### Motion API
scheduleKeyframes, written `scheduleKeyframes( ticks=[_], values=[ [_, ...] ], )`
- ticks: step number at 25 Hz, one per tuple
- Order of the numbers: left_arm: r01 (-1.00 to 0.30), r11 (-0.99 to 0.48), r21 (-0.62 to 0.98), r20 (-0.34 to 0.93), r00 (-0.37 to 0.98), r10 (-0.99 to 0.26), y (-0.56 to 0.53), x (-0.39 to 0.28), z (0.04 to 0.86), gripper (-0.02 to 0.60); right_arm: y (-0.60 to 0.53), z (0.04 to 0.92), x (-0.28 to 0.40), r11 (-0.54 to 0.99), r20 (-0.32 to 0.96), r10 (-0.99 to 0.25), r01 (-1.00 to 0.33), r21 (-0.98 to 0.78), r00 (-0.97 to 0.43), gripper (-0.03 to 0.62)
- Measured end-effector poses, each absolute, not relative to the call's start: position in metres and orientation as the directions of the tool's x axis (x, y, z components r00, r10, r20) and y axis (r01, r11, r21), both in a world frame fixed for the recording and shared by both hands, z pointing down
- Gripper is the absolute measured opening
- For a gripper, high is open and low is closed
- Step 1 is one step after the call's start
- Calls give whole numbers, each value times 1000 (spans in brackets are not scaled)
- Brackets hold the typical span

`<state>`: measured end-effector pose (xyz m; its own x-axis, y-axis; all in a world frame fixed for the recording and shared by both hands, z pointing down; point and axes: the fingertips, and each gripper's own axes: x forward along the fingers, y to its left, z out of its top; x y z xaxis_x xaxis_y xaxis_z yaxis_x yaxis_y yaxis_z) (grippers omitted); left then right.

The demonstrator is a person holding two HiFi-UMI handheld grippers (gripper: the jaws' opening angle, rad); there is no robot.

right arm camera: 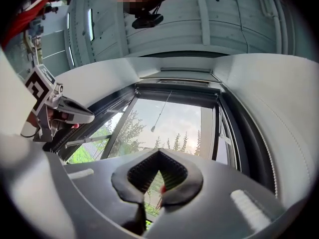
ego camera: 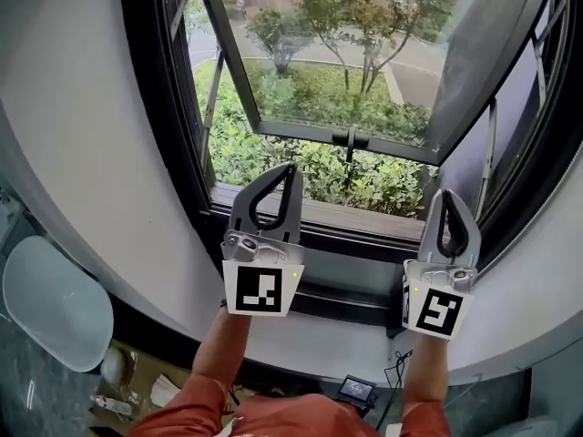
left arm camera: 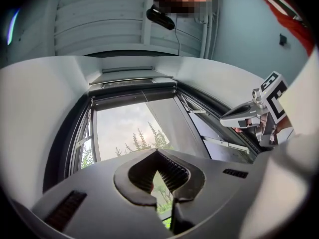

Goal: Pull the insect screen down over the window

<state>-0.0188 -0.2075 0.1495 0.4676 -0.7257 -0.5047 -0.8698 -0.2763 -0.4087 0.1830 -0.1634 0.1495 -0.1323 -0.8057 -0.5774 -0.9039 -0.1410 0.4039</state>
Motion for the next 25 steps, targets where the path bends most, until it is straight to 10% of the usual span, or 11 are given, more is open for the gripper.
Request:
scheduleKeyframes(
  ticks=[25],
  values=[
    [-855, -152, -495, -649, 481, -590, -208, -26, 21, 3, -154, 17, 168, -278, -716, -656, -807, 521, -236, 9]
  ],
)
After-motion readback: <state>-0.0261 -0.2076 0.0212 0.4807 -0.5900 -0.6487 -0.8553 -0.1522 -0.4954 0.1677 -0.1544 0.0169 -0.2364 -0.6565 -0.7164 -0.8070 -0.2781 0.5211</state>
